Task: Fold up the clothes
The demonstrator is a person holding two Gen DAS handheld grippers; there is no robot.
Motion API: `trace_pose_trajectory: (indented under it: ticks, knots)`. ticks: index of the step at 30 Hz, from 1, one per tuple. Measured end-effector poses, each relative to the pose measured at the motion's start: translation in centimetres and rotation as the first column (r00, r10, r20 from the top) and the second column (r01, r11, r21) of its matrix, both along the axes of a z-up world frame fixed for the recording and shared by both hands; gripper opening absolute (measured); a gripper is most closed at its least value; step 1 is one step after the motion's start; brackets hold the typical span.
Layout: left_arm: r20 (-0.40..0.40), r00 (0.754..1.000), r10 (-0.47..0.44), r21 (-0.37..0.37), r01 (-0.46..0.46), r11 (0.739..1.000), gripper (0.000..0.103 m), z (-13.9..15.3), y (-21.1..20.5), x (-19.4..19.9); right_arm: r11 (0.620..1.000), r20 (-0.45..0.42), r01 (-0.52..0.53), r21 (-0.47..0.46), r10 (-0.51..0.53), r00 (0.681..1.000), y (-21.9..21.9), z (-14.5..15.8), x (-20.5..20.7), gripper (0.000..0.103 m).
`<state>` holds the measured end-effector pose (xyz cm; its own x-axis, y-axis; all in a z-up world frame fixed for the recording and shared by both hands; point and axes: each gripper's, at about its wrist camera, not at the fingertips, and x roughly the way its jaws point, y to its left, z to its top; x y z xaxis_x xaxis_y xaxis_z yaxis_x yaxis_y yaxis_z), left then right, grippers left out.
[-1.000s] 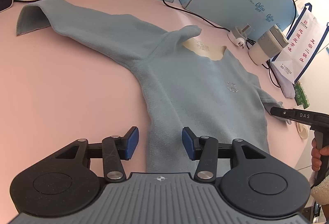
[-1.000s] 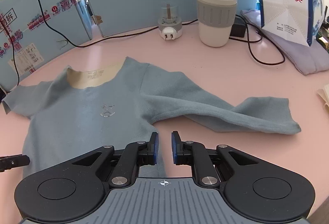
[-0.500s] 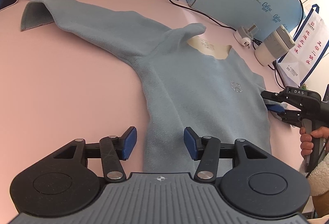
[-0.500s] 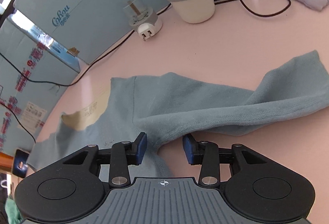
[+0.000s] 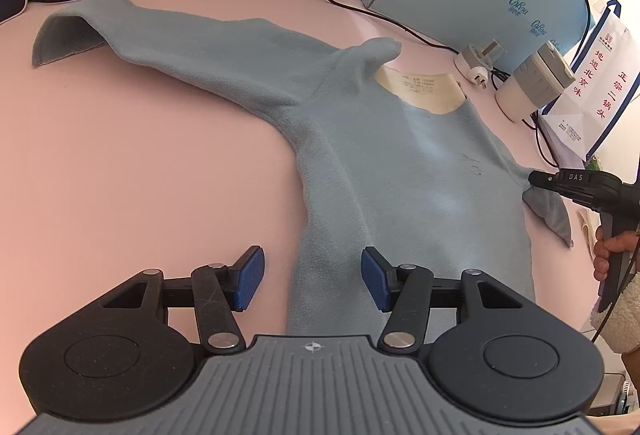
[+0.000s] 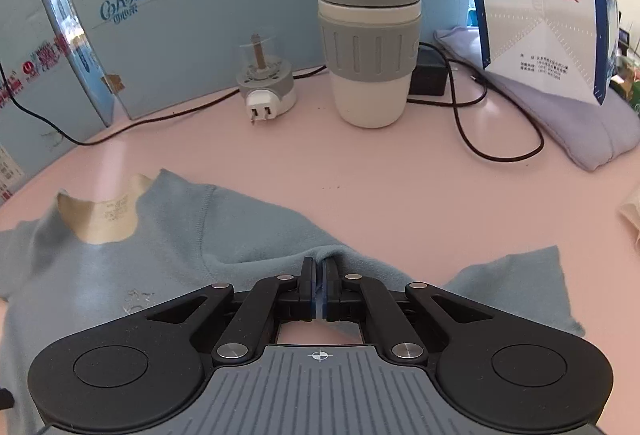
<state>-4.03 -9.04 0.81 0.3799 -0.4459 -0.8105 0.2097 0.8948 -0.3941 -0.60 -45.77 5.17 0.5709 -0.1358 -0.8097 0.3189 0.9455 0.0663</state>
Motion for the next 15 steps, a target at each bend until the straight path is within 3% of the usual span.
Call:
trace_pose_trajectory:
  ticks: [3,9,15]
  knots:
    - [-0.001,1.0,0.001,-0.006,-0.001,1.0,0.052,-0.1,0.1,0.0,0.999,-0.025,0.012,-0.04,-0.013,1.0,-0.1,-0.5,-0.2,0.002]
    - [-0.009,1.0,0.013,-0.027,-0.013,1.0,0.055,0.1,0.5,0.6,1.0,-0.039,0.008,0.006,-0.008,0.999,-0.5,-0.6,-0.9,0.007]
    - [0.08,0.997,-0.008,0.052,0.004,0.999,0.055,1.8,0.6,2.9,1.0,0.008,0.017,-0.001,-0.017,1.0,-1.5,1.7,-2.3,0.009]
